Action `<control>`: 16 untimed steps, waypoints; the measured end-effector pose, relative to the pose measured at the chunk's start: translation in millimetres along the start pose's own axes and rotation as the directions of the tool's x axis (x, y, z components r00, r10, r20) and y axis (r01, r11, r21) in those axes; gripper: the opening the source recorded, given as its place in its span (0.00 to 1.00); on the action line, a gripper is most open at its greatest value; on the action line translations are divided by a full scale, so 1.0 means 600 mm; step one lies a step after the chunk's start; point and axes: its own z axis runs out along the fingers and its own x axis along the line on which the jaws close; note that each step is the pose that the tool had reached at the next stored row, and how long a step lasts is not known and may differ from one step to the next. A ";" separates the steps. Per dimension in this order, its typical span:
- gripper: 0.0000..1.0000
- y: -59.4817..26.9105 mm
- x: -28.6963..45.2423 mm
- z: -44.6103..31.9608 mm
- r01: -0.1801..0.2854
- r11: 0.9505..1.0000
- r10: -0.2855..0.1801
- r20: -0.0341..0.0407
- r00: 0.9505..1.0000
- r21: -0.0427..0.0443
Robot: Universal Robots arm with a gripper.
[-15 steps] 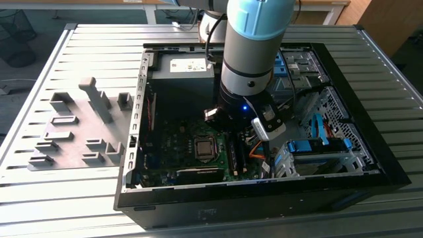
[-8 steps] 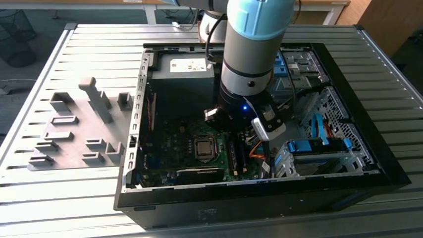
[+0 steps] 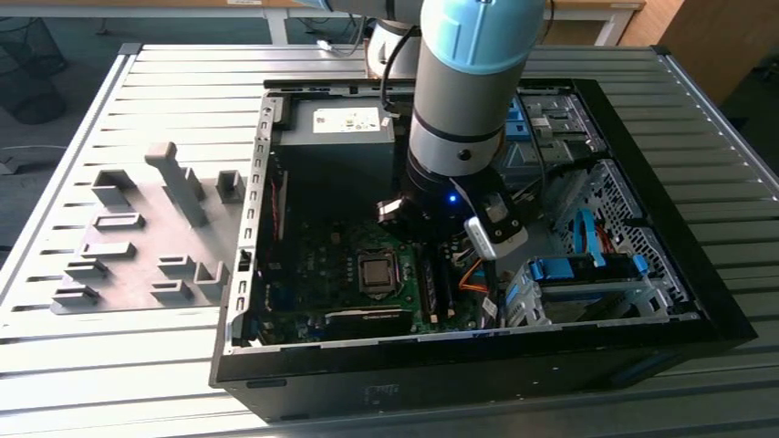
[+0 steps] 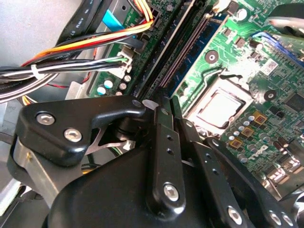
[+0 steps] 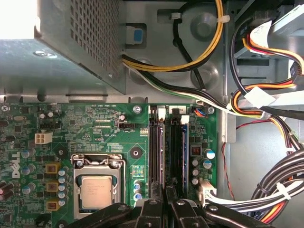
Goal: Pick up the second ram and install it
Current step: 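Insert the second ram into the second slot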
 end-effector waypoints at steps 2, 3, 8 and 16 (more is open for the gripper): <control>0.14 0.000 0.000 0.002 0.000 1.000 0.000 0.000 1.000 0.000; 0.14 0.000 0.000 0.002 0.000 1.000 0.000 0.000 1.000 0.000; 0.14 0.000 0.000 0.004 0.000 1.000 0.000 0.000 1.000 0.000; 0.21 0.000 0.000 0.004 0.000 1.000 0.000 0.000 1.000 0.000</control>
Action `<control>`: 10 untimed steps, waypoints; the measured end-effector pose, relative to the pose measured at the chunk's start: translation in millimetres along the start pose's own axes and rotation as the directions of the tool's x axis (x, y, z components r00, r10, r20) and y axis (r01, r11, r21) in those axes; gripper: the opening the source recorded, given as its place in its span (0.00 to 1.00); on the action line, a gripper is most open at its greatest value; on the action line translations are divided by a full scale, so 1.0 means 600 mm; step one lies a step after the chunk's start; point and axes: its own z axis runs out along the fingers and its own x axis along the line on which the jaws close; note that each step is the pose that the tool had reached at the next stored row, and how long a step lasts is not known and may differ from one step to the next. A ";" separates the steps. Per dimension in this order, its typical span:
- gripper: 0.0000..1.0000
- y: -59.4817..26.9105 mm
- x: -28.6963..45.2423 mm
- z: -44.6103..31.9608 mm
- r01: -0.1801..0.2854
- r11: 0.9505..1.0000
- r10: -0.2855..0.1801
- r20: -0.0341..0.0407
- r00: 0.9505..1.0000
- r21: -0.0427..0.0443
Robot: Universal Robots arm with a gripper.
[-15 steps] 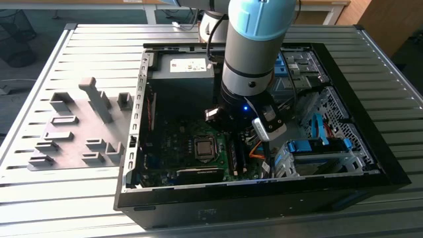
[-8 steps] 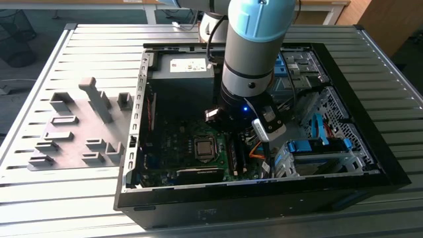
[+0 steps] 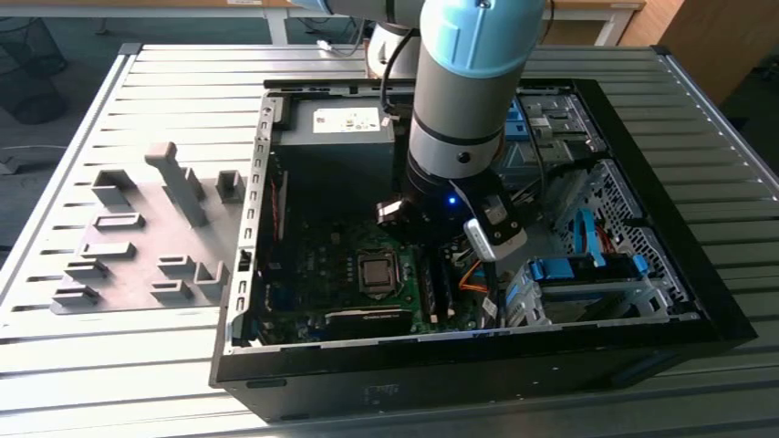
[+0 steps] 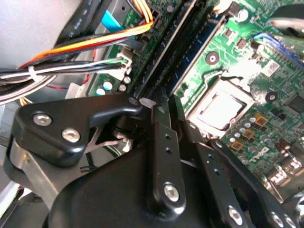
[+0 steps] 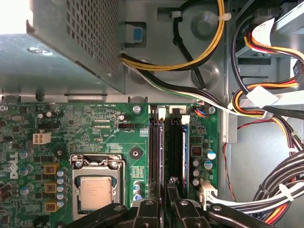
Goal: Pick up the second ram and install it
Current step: 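Insert the second ram into the second slot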
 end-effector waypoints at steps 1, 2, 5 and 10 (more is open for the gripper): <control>0.21 0.000 0.000 0.000 0.000 1.000 0.000 0.000 1.000 0.000; 0.21 0.000 0.000 0.000 0.000 1.000 0.000 0.000 1.000 0.000; 0.21 0.000 0.000 -0.006 0.000 1.000 0.000 0.000 1.000 0.000; 0.21 0.000 0.000 -0.031 0.000 1.000 0.000 0.000 1.000 0.000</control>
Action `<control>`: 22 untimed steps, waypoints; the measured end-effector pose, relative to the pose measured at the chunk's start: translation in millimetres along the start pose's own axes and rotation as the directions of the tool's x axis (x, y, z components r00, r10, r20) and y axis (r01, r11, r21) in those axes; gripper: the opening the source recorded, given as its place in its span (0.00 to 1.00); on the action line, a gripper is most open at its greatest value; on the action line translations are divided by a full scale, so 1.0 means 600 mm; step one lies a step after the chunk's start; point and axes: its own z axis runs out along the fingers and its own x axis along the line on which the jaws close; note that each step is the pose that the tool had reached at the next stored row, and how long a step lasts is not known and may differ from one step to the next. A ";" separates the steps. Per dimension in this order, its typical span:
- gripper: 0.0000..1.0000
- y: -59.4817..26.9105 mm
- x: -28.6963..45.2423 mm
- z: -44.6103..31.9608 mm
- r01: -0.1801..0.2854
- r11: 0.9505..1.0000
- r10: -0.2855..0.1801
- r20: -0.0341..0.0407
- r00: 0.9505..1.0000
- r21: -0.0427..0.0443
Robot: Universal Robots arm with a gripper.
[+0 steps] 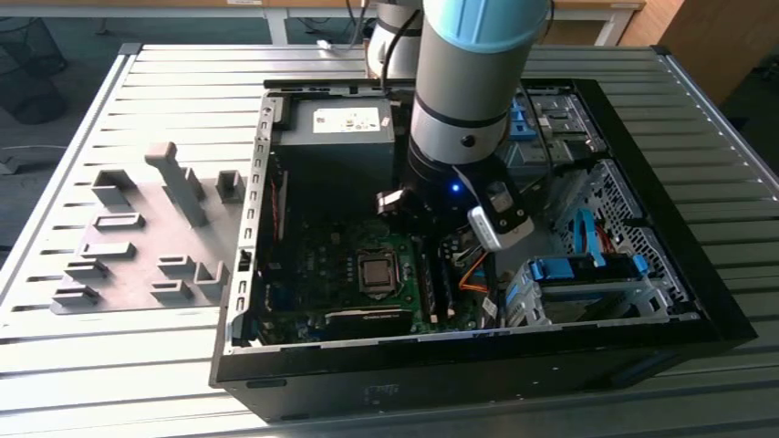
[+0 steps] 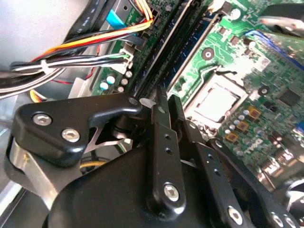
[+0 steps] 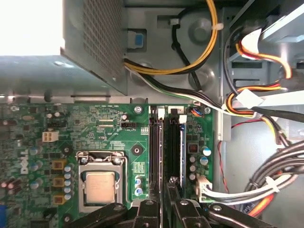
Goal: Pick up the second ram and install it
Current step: 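Press down the second ram until it locks into place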
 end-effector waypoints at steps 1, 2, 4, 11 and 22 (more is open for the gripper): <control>0.21 0.000 0.000 -0.002 0.000 1.000 0.000 0.000 1.000 0.000; 0.21 0.000 0.000 -0.003 0.000 1.000 0.000 0.000 1.000 0.000; 0.13 0.000 0.000 -0.003 0.000 1.000 0.000 0.000 1.000 0.000; 0.11 0.000 0.000 0.001 0.000 1.000 0.000 0.000 1.000 0.000; 0.11 0.000 0.000 0.020 0.000 1.000 0.000 -0.001 1.000 0.001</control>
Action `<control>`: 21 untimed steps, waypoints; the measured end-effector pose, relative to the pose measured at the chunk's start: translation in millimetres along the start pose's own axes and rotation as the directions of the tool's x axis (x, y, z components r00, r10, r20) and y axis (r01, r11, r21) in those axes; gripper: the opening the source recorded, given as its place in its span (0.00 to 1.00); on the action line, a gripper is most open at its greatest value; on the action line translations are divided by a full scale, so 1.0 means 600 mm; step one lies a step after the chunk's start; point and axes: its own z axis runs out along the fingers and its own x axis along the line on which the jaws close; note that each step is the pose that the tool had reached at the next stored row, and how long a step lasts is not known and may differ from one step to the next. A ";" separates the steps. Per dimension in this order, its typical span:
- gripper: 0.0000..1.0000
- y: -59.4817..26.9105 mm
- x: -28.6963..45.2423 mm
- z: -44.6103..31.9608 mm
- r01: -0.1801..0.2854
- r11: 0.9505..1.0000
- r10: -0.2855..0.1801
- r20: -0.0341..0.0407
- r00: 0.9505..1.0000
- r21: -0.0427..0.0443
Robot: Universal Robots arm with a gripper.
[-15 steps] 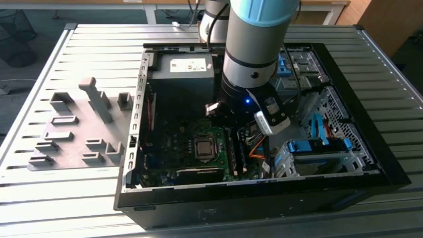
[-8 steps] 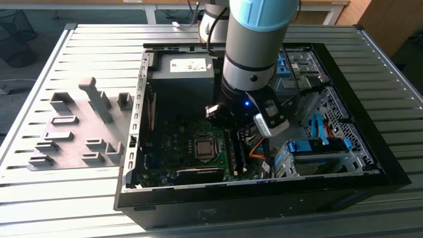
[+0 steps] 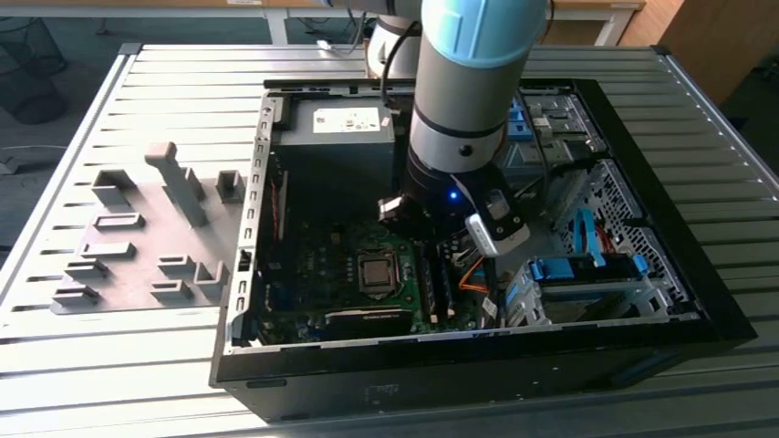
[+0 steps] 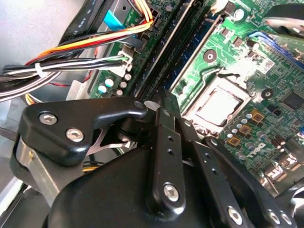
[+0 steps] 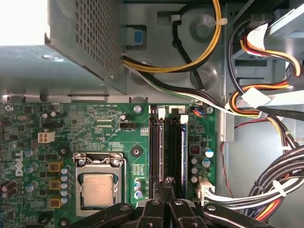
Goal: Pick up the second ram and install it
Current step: 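Press down the second ram until it locks into place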
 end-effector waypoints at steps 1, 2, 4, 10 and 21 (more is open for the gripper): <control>0.11 0.000 0.000 0.001 0.000 1.000 0.000 0.000 1.000 0.000; 0.11 0.000 0.000 0.003 0.000 1.000 0.000 0.000 1.000 0.001; 0.11 0.000 0.000 0.009 0.000 1.000 0.000 0.000 1.000 0.001; 0.11 0.001 0.000 0.005 0.000 1.000 0.000 0.001 1.000 -0.003; 0.11 0.000 0.000 -0.039 0.000 1.000 0.000 0.000 1.000 -0.001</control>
